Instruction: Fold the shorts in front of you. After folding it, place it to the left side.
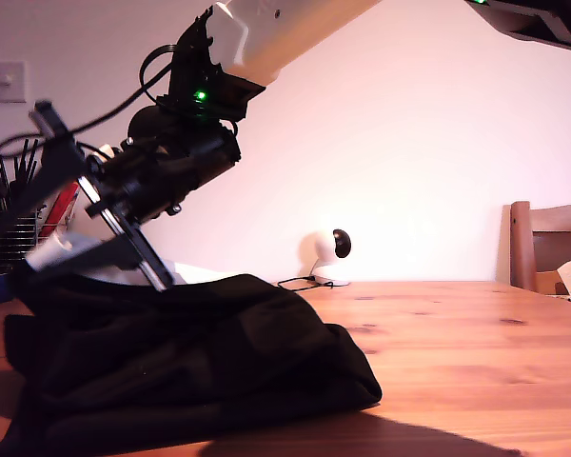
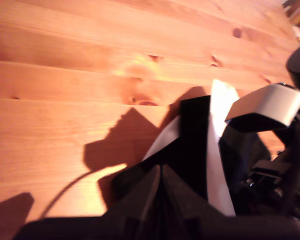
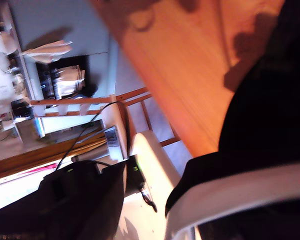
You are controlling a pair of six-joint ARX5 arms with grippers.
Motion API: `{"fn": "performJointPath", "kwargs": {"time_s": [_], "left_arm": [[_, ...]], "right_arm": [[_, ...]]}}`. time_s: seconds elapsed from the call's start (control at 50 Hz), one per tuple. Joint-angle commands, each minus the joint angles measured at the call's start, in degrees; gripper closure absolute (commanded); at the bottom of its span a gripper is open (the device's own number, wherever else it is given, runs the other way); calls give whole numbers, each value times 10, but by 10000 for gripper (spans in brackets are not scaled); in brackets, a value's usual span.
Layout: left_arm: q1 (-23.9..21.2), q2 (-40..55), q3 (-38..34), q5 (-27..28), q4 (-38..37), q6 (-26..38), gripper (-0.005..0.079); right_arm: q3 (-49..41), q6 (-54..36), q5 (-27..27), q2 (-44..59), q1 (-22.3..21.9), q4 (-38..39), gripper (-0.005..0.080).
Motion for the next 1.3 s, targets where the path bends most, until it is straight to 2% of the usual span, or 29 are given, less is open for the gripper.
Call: {"fn": "performJointPath", "kwargs": {"time_s": [0.0, 0.18, 0.28, 0.38, 0.46, 0.54, 0.82, 0.98, 1.18, 1.28], "left_arm": [[-2, 0, -9, 3, 4, -2, 756], [-3, 0, -9, 13, 4, -2, 756], [-4, 0, -9, 13, 4, -2, 756], [-4, 0, -9, 13, 5, -2, 756], [-6, 0, -9, 13, 5, -2, 756], [-10, 0, -9, 13, 5, -2, 756], [-33, 0, -9, 9, 18, -2, 756], [-33, 0, -9, 0, 18, -3, 756], [-33, 0, -9, -5, 40, -2, 756], [-33, 0, -9, -5, 42, -2, 756]], "right_arm": [[8, -3, 1, -33, -5, 3, 397], [8, 1, -6, -51, -31, 4, 397], [8, 17, 16, -58, -39, 10, 379], [8, 20, 56, -63, -39, 12, 276], [8, 20, 59, -63, -39, 11, 173], [8, 20, 60, -63, -39, 11, 121], [8, 24, 59, -63, -32, -2, 117], [8, -12, 137, -63, -28, -50, 106], [8, -33, 141, -64, -23, -82, 79], [8, -80, 190, -64, -24, -119, 85]]}}
